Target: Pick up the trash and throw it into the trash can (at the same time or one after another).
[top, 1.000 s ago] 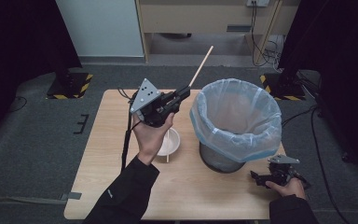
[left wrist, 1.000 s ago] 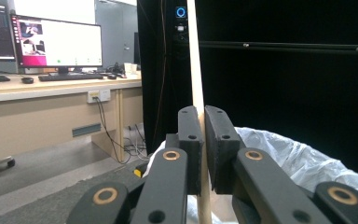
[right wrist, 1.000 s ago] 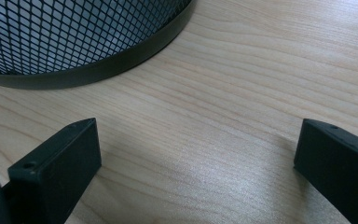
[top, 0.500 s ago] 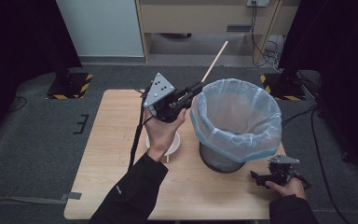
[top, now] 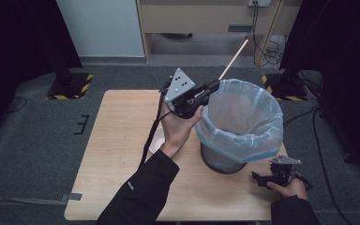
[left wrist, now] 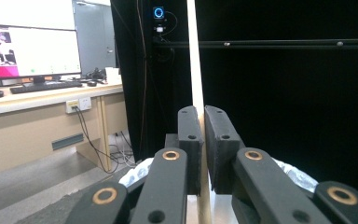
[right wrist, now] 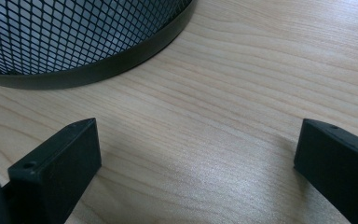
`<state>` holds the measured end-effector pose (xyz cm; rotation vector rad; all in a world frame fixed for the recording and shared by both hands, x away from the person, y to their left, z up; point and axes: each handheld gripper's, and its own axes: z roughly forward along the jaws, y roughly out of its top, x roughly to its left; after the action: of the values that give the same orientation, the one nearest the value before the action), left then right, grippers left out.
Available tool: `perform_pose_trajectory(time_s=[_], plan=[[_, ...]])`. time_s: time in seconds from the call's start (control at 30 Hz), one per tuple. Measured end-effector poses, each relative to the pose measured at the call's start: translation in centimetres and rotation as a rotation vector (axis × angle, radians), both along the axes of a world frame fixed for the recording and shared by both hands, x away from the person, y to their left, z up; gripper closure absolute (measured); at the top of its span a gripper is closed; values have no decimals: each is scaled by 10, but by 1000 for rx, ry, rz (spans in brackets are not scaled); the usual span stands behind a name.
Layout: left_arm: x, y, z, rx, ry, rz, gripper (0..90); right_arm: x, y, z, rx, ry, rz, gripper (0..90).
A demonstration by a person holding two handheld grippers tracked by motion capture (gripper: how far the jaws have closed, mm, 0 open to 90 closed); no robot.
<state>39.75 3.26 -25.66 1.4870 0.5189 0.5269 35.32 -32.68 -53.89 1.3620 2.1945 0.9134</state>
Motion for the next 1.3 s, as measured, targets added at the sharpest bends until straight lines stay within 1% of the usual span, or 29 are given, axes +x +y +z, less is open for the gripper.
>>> perform_pose_trajectory(time_s=[0.1,0.17,0.27,0.3,0.4,0.43,0.47,0.53,0.57,0.63,0.73,0.8,0.83,0.87,0.9,0.93,0.97,1.0,1.07,1.13,1.17,1.2,1.23,1.27,1.3], plan=[[2,-4,1,3,3,-3,853,0,0,0,0,0,0,8],[6,-7,0,-1,16,-8,853,0,0,0,0,1,0,7],[10,-11,-1,-5,26,-15,853,0,0,0,2,0,-1,8],[13,-14,-2,-9,42,-25,852,0,0,0,2,0,-1,8],[17,-18,-3,-13,50,-30,852,0,0,0,2,0,-1,8],[19,-19,-4,-16,60,-35,852,0,0,0,2,0,-1,8],[22,-23,-6,-10,72,-40,852,0,0,0,2,0,-1,8],[25,-27,-9,11,78,-42,852,0,0,0,1,-1,0,8],[25,-27,-9,11,78,-42,852,0,0,0,1,-1,0,8],[27,-31,-11,30,93,-49,852,0,0,0,0,-5,2,8],[29,-34,-12,49,97,-54,851,0,0,0,0,-5,2,8],[32,-36,-12,44,109,-60,850,0,0,0,0,-5,2,8],[33,-36,-12,40,114,-69,816,0,0,0,2,-5,0,8],[35,-37,-12,29,98,-75,780,0,0,0,0,-5,2,8],[35,-37,-12,29,98,-75,744,0,0,0,0,-5,2,8],[35,-36,-12,27,96,-83,744,0,0,0,0,-5,2,8],[35,-35,-11,26,96,-89,721,0,0,0,0,-5,2,8],[33,-31,-9,30,87,-87,682,1,0,0,-1,-6,3,8],[32,-29,-8,31,86,-85,650,0,0,0,2,-5,0,8],[26,-14,-1,39,65,-66,621,1,0,0,-1,-6,3,8],[26,-14,-1,39,65,-66,598,1,0,0,-1,-6,3,8],[25,-10,0,35,60,-62,598,0,0,0,0,-5,3,8],[23,-7,2,35,54,-59,563,0,0,0,2,0,0,8],[22,-2,3,32,50,-54,563,0,0,0,2,0,0,8],[19,4,4,30,50,-43,537,0,0,0,2,0,0,8]])
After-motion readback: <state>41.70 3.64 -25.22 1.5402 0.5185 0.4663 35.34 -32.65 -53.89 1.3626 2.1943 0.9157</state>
